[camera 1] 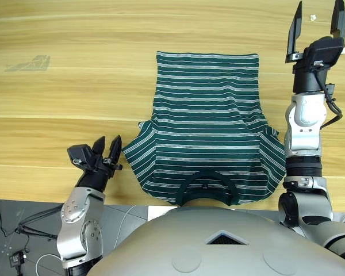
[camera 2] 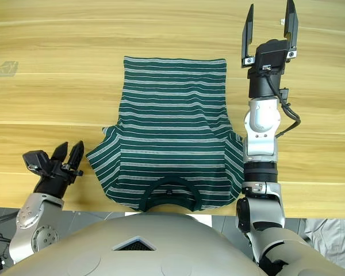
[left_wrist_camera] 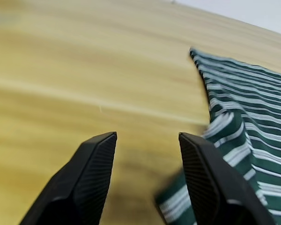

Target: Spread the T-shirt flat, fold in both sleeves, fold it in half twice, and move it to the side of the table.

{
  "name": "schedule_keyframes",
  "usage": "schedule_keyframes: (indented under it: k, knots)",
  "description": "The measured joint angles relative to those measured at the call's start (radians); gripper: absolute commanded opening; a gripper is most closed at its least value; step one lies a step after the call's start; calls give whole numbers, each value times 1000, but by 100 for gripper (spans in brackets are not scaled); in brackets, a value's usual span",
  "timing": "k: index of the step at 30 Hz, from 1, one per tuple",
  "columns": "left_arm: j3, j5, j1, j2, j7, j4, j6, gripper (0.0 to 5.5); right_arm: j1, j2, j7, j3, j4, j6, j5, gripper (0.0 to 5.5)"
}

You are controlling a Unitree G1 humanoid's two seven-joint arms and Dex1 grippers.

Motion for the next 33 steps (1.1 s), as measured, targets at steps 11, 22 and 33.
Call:
schedule_keyframes:
  k: [11, 22, 33]
  knots:
    - [65, -232, 35, -17, 24, -9, 171, 200, 0, 1, -20, 9, -12, -5, -16, 311]
    - [45, -224, 39, 7, 9, 4, 187, 37, 0, 2, -20, 24, -14, -2, -19, 311]
    - [42, -220, 29, 19, -14, 32, 174, 3, -1, 2, -20, 30, -13, -1, -26, 311]
